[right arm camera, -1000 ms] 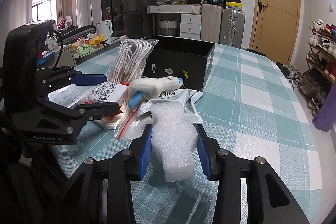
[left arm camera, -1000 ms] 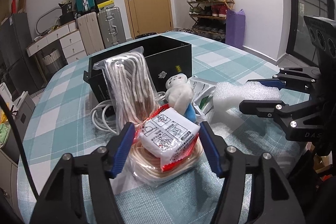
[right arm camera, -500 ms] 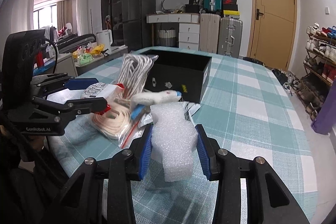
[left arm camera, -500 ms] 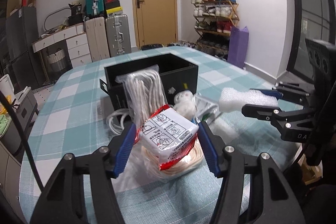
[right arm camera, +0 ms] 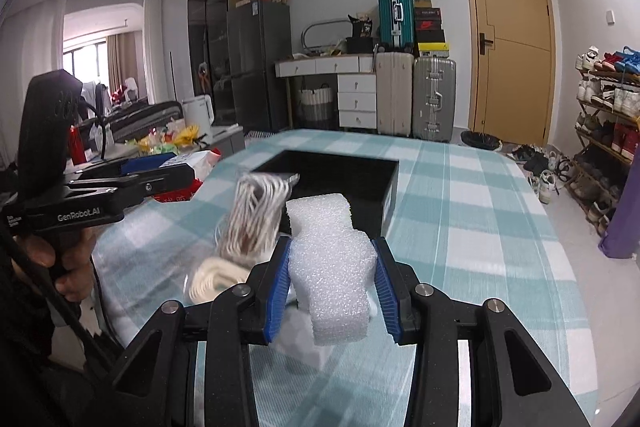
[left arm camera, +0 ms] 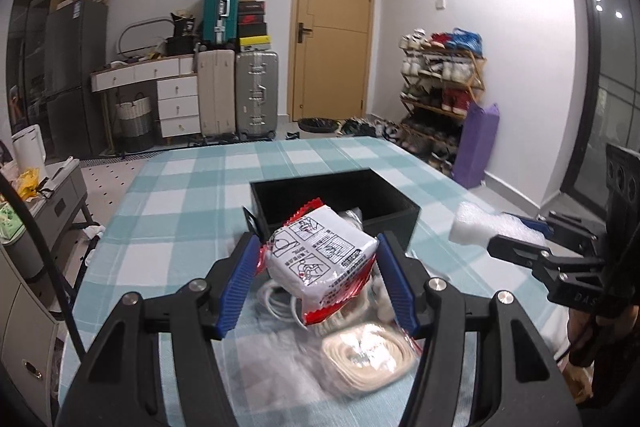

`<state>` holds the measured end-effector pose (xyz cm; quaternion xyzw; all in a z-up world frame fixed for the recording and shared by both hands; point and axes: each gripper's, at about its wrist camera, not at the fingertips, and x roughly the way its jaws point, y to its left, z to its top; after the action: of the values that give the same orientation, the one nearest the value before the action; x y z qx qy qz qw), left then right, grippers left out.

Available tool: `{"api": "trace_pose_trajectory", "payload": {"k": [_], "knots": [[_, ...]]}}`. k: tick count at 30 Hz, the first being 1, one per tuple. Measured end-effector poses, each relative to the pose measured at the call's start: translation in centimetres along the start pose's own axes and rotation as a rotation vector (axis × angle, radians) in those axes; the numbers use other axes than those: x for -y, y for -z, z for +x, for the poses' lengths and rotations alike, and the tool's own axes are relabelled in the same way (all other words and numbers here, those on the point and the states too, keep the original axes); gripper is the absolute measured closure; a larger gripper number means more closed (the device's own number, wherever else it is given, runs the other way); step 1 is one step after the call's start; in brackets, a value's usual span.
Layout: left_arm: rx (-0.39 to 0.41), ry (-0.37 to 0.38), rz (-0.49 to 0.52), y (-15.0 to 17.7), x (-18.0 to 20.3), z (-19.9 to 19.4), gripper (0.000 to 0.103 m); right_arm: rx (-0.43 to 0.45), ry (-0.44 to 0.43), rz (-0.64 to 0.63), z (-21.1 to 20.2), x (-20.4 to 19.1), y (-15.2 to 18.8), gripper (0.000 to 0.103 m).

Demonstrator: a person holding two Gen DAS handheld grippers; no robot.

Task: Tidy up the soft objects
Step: 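Carry the foam piece and red-edged packet into the black box with both grippers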

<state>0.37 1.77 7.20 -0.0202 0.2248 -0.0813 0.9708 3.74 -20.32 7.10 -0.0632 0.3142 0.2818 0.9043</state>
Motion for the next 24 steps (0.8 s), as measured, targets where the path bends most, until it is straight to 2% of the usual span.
{"api": "trace_pose_trajectory", "payload": {"k": [10,24], "knots": [[0.032,-0.015,-0.044,-2.5,-1.9,1.6,0.043,0.019,-0.008,0.035,1.6,0.5,-3.5,0.063],[0.016,-0.012,-0.053,-4.7,-2.6,5.3,0.043,-0.004,-0.030,0.057,5.7,1.3,-6.8,0.063]]}}
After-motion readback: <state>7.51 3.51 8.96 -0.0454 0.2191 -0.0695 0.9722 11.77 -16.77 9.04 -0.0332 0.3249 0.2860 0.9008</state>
